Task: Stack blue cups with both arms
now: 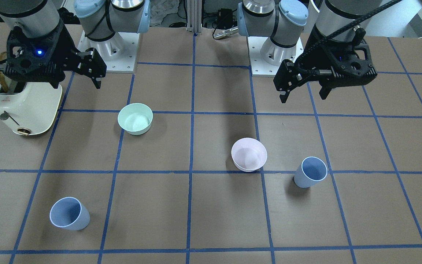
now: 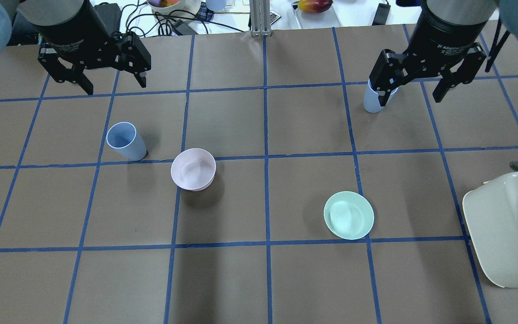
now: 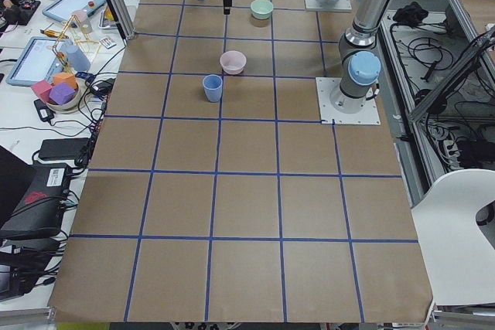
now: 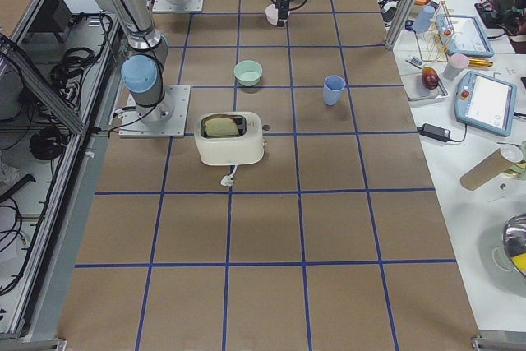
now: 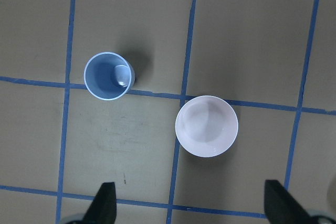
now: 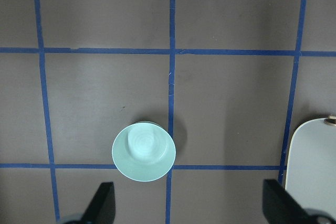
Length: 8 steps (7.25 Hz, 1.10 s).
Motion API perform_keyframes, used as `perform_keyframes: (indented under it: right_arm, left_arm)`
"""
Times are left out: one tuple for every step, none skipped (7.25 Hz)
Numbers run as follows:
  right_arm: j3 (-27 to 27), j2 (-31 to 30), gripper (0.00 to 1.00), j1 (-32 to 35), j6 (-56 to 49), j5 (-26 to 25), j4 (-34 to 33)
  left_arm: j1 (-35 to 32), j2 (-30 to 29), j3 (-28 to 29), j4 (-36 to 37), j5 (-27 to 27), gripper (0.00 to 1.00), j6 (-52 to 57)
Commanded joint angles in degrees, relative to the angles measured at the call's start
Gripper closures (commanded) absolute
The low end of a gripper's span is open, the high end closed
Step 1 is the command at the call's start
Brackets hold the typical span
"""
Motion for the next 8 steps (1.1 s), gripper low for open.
perform_keyframes:
  right_arm:
    - [0.1, 0.1, 0.00, 0.0, 0.2, -0.1, -0.2]
    - [0.0, 0.2, 0.00, 0.0, 0.0, -0.1, -0.2]
    - [-0.3, 0.1, 0.00, 0.0, 0.1, -0.1, -0.2]
    - [-0.3, 0.1, 0.00, 0.0, 0.2, 0.2, -0.4]
    - [-0.2, 0.1, 0.00, 0.0, 0.3, 0.2, -1.1]
    - [-0.3, 0.1, 0.00, 0.0, 0.3, 0.2, -1.1]
    - [-0.1, 0.2, 0.00, 0.0, 0.2, 0.2, -1.1]
    - [0.1, 0.2, 0.00, 0.0, 0.2, 0.1, -1.2]
  left_arm:
    - [0.0, 0.1, 0.0, 0.0, 0.0, 0.00, 0.0]
    - [0.0, 0.2, -0.1, 0.0, 0.1, 0.00, 0.0]
    - [0.0, 0.2, -0.1, 0.0, 0.1, 0.00, 0.0]
    - [0.0, 0.3, -0.1, 0.0, 0.1, 0.00, 0.0]
    - [0.0, 0.1, 0.0, 0.0, 0.1, 0.00, 0.0]
    - [0.1, -0.3, -0.1, 0.0, 0.1, 0.00, 0.3]
    - [0.8, -1.5, 0.0, 0.8, -0.6, 0.00, 1.0]
    - [1.0, -3.4, -1.3, 3.2, -0.5, 0.00, 3.8]
